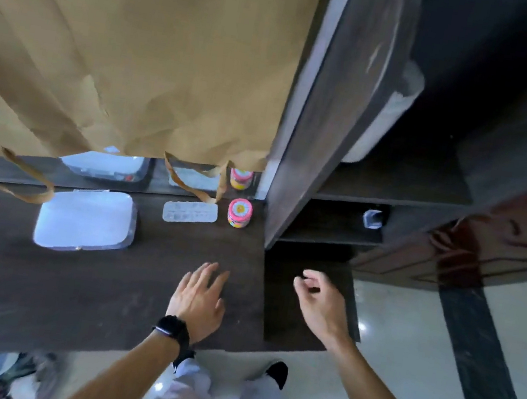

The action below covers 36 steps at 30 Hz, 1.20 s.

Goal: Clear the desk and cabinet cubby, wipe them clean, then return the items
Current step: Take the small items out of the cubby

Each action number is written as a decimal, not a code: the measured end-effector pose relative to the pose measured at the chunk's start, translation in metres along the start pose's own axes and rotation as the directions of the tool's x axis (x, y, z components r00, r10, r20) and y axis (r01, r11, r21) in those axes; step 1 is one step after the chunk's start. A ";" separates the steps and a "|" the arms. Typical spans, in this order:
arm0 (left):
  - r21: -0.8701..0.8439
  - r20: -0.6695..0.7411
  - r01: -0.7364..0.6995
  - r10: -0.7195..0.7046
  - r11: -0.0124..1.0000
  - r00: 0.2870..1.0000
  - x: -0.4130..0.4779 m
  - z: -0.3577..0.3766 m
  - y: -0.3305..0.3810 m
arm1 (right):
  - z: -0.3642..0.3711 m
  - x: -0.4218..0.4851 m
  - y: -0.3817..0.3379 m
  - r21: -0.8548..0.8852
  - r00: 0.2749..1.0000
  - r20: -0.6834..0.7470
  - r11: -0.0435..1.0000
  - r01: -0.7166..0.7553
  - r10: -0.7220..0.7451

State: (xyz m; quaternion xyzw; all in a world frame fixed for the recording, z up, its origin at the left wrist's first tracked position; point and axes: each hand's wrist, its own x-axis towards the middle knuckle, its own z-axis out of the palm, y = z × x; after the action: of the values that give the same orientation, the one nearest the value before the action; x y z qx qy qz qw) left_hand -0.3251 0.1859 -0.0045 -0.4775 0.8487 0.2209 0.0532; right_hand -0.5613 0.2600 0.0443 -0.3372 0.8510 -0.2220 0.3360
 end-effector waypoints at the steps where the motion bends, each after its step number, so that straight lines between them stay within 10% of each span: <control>1: -0.011 -0.023 -0.106 0.106 0.994 0.994 0.005 0.005 0.023 | -0.018 0.009 0.007 -0.002 0.995 -0.101 1.000 -0.010 0.009; 5: 0.000 -0.017 -0.294 0.294 0.956 0.956 0.036 -0.002 0.107 | -0.070 0.053 0.013 -0.072 0.944 -0.329 0.997 -0.026 0.001; 16: 0.200 0.210 -0.082 0.039 0.976 0.977 0.091 -0.001 0.169 | -0.088 0.116 0.029 -0.451 0.974 -0.150 0.888 0.086 -0.170; 28: -0.265 0.032 0.115 -0.110 0.957 0.993 0.153 -0.037 0.236 | -0.110 0.108 0.084 -0.252 0.928 -0.108 0.913 0.321 -0.356; 36: -0.513 -0.058 0.167 -0.229 0.842 0.972 0.237 -0.017 0.281 | -0.094 0.052 0.159 0.171 0.969 -0.247 0.983 0.067 -0.023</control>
State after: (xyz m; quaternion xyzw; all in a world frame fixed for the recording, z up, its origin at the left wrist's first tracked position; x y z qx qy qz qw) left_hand -0.6851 0.1176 0.0301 -0.5720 0.7089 0.4002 -0.1008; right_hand -0.7250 0.3438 -0.0097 -0.2954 0.8547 -0.3444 0.2523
